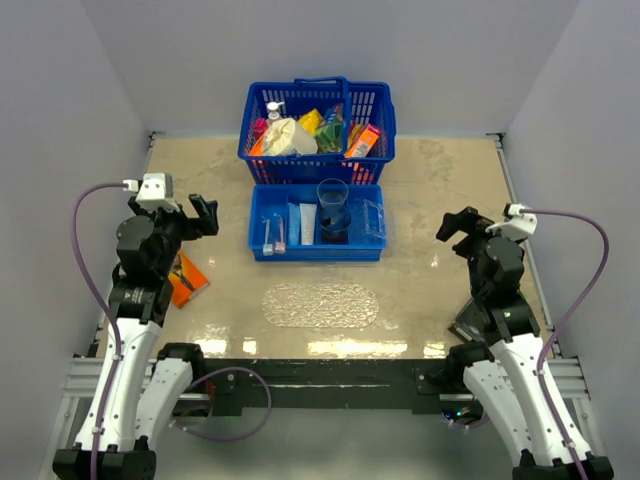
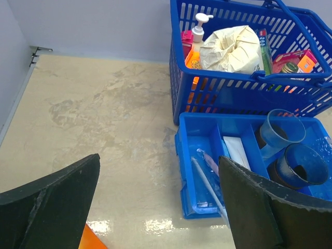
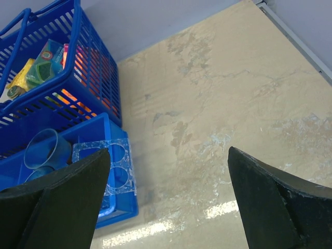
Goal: Prepare toiletry sets of a toothbrush and toothpaste on the tray
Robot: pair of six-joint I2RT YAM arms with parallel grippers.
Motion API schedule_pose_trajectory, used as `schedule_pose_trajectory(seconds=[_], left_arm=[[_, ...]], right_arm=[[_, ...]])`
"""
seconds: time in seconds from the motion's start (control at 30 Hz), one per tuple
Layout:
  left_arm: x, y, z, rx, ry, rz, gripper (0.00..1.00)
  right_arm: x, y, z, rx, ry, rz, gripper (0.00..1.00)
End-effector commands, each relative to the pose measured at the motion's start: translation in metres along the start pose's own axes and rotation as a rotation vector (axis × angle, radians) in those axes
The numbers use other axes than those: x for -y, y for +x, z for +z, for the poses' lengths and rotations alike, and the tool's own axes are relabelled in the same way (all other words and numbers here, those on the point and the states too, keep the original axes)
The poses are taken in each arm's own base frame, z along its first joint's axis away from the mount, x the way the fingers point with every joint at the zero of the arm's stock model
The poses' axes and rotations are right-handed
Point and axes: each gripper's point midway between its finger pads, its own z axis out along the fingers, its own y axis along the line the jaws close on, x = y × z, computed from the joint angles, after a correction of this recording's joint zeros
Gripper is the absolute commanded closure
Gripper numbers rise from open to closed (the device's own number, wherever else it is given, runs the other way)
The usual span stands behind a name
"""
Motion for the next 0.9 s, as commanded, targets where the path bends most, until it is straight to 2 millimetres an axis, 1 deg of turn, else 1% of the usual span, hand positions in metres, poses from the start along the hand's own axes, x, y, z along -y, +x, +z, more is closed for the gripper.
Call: schedule_pose_trajectory(seconds=[0.0,0.1,0.3,0.37,0.4,0.43,0.47,0.5,0.53,0.57,0.6,0.63,0.67,0.7,0.73,0.77,0.8,0.83,0.87], left_arm=[[0.001,-0.002,0.002,0.009,0.015,0.019,0.0],[0.002,-0.002,0.003,0.009,0.017,0.011,0.0],[-0.004,0.0,0.0,0.012,-0.014,0.004,0.0],[-0.002,0.001,0.0,0.014,-0.003,0.014,0.0],[-0.002,-0.003,0.001,0.027,-0.001,0.02,0.01],[0.0,-0.009,0.002,0.051,0.008,0.025,0.03],[0.005,-0.022,0.001,0.077,0.03,0.036,0.05],[0.008,-0.026,0.004,0.078,0.043,0.035,0.08],[0.012,-0.034,0.005,0.097,0.059,0.038,0.08],[0.017,-0.052,0.003,0.131,0.066,0.044,0.09],[0.025,-0.053,0.008,0.124,0.086,0.052,0.09],[0.029,-0.059,0.009,0.132,0.088,0.065,0.09],[0.032,-0.075,0.009,0.158,0.075,0.094,0.09],[0.044,-0.07,0.018,0.127,0.093,0.111,0.09],[0.048,-0.065,0.021,0.09,0.091,0.128,0.09],[0.053,-0.068,0.024,0.08,0.1,0.139,0.09],[0.06,-0.059,0.029,0.049,0.126,0.143,0.09],[0.063,-0.054,0.03,0.044,0.146,0.139,0.08],[0.066,-0.034,0.033,0.01,0.176,0.135,0.08]], right_arm=[[-0.008,-0.021,-0.002,0.038,-0.012,0.011,0.02],[-0.015,-0.022,-0.004,0.037,-0.052,0.002,0.02],[-0.022,-0.032,-0.008,0.046,-0.088,-0.032,0.02],[-0.032,-0.03,-0.009,0.031,-0.138,-0.038,0.02],[-0.037,-0.031,-0.009,0.033,-0.165,-0.048,0.04],[-0.041,-0.028,-0.009,0.024,-0.191,-0.054,0.07],[-0.044,-0.027,-0.009,0.019,-0.209,-0.057,0.09],[-0.051,-0.023,-0.007,-0.002,-0.244,-0.065,0.1],[-0.054,-0.02,-0.006,-0.014,-0.259,-0.07,0.12],[-0.057,-0.018,-0.005,-0.028,-0.277,-0.074,0.14],[-0.064,-0.012,-0.004,-0.055,-0.312,-0.078,0.15],[-0.068,-0.012,-0.003,-0.064,-0.328,-0.08,0.15],[-0.072,-0.01,-0.003,-0.076,-0.345,-0.081,0.15],[-0.08,-0.009,-0.004,-0.085,-0.387,-0.08,0.15],[-0.085,-0.007,-0.002,-0.103,-0.407,-0.078,0.15],[-0.089,-0.006,-0.002,-0.112,-0.421,-0.073,0.16],[-0.094,-0.006,-0.001,-0.118,-0.435,-0.073,0.18],[-0.103,-0.003,-0.001,-0.137,-0.457,-0.076,0.19],[-0.107,0.001,0.0,-0.155,-0.461,-0.081,0.2]])
